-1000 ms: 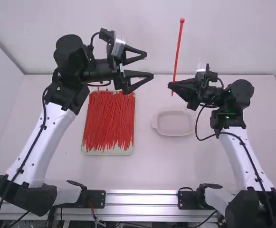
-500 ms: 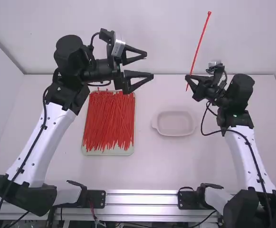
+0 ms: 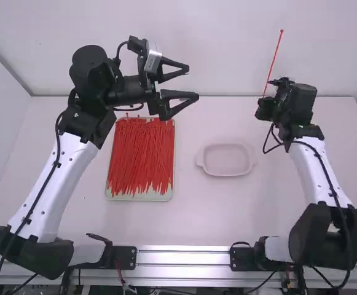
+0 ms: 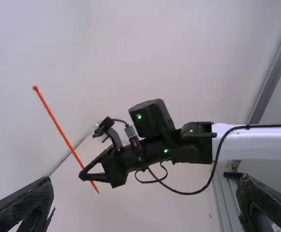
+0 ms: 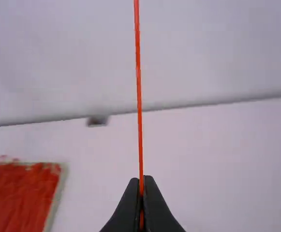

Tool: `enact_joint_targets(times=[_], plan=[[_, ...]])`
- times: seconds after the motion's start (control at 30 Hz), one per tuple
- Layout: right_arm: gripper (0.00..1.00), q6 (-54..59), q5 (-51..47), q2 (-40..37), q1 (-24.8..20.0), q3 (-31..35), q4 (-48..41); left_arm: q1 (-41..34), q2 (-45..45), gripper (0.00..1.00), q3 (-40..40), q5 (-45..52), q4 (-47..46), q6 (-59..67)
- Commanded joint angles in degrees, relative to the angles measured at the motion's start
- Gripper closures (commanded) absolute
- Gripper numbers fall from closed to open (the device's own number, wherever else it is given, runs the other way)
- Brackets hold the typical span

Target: Fasten the cable tie

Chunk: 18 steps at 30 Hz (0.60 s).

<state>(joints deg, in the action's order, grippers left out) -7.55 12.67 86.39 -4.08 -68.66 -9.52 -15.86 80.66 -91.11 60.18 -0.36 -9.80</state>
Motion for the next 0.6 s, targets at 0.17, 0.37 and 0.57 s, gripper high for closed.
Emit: enact_joint_targets(times=[0.17, 0.37, 0.57], plan=[[1.00, -3.2, -36.4, 0.5, 7.5, -5.6, -8.5, 0.1, -0.1, 0.01, 0.5, -2.8, 0.6, 0.1], [1.00, -5.2, -57.1, -0.3, 19.3, -7.7, -14.5, 0.1, -0.1, 0.01, 0.5, -10.3, -0.1, -1.4], [1.00, -5.7, -72.2, -0.9, 31.5, -8.3, -14.8, 0.1, -0.1, 0.01, 0.5, -13.3, 0.9, -4.3]])
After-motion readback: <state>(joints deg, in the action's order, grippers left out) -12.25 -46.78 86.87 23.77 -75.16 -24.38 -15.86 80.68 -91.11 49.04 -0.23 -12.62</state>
